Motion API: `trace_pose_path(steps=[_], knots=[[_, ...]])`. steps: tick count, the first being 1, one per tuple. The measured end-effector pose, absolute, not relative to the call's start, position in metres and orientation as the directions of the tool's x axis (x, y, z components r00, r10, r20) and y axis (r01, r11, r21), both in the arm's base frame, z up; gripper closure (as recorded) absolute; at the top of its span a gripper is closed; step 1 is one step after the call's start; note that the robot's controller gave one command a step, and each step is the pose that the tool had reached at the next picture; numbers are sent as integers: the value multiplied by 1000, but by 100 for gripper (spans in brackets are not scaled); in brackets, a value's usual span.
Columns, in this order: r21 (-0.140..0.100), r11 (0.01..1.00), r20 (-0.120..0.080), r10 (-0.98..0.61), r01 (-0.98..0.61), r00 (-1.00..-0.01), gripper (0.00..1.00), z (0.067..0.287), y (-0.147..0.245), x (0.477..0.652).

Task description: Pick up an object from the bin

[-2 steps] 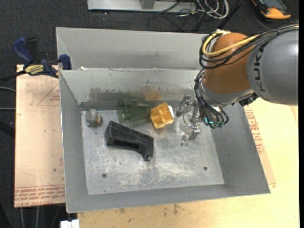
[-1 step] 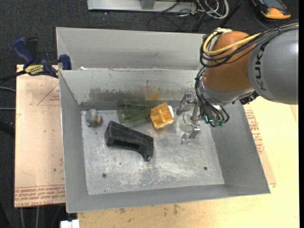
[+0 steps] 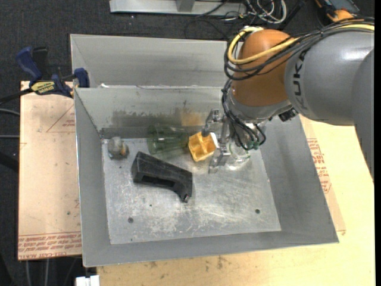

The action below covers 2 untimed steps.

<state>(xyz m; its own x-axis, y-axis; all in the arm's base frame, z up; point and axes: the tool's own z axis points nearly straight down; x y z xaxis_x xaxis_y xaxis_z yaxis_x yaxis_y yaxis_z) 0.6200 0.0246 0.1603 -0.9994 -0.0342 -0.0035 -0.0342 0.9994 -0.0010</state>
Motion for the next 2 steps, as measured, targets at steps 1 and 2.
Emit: trace_pose_path(steps=[1, 2], knots=[[-6, 966, -35, -257, -257, -966, 100, 89, 37, 655], [-5, 966, -34, -257, -257, -966, 100, 88, 37, 654]])
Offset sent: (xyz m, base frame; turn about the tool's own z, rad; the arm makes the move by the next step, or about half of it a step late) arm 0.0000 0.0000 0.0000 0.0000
